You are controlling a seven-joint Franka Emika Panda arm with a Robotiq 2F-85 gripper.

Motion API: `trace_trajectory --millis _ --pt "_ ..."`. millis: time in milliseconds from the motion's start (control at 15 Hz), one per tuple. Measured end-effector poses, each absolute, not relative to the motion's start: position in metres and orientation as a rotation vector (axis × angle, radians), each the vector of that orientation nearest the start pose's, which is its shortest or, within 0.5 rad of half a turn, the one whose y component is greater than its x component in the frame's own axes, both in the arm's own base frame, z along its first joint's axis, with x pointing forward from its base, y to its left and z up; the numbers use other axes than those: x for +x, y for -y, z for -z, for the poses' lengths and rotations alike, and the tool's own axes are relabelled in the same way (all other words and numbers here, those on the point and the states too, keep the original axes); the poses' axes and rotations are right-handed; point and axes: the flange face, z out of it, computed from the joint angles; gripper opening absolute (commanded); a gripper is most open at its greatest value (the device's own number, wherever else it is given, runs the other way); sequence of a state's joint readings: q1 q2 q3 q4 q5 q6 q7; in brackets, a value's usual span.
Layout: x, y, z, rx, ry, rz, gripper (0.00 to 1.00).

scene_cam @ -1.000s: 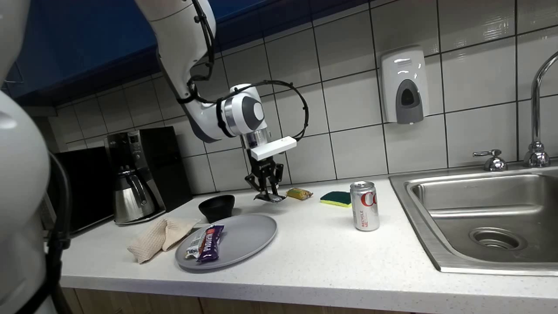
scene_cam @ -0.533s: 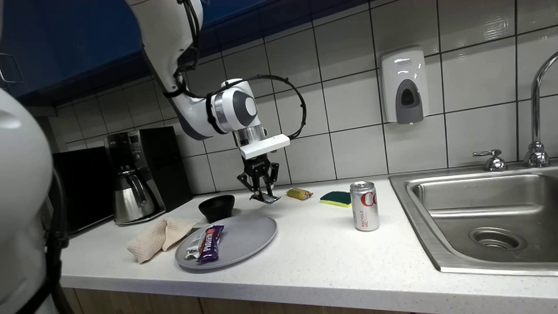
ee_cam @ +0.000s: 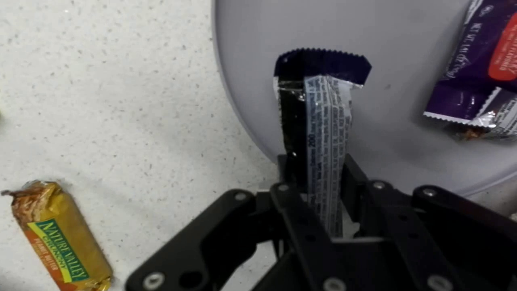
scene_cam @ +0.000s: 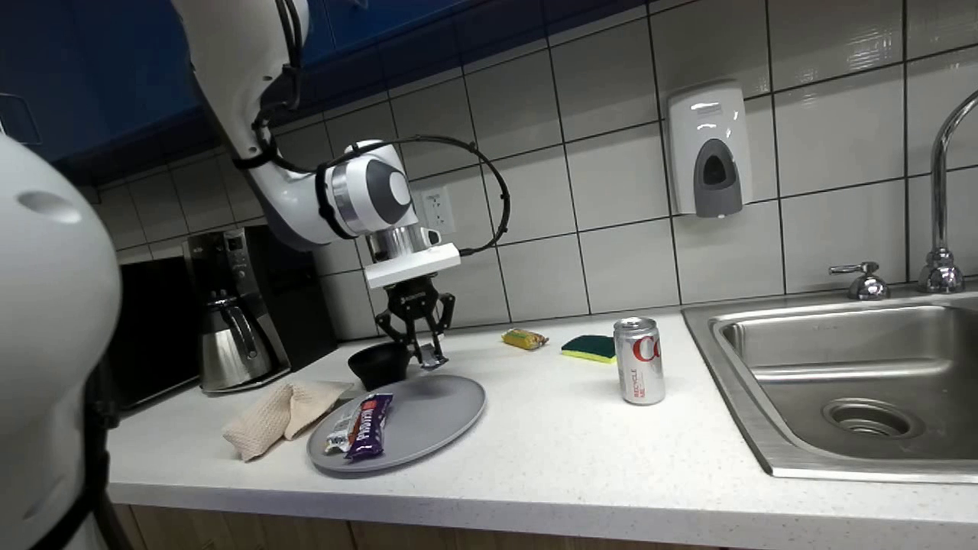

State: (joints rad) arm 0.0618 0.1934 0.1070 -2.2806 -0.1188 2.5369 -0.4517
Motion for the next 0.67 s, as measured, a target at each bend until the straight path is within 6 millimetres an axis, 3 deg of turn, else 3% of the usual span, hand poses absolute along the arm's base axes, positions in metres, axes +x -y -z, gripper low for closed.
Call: trace_trajectory --millis 667 --pt "0.467 -0.113 -0.269 -3.113 0.755 0.017 0.08"
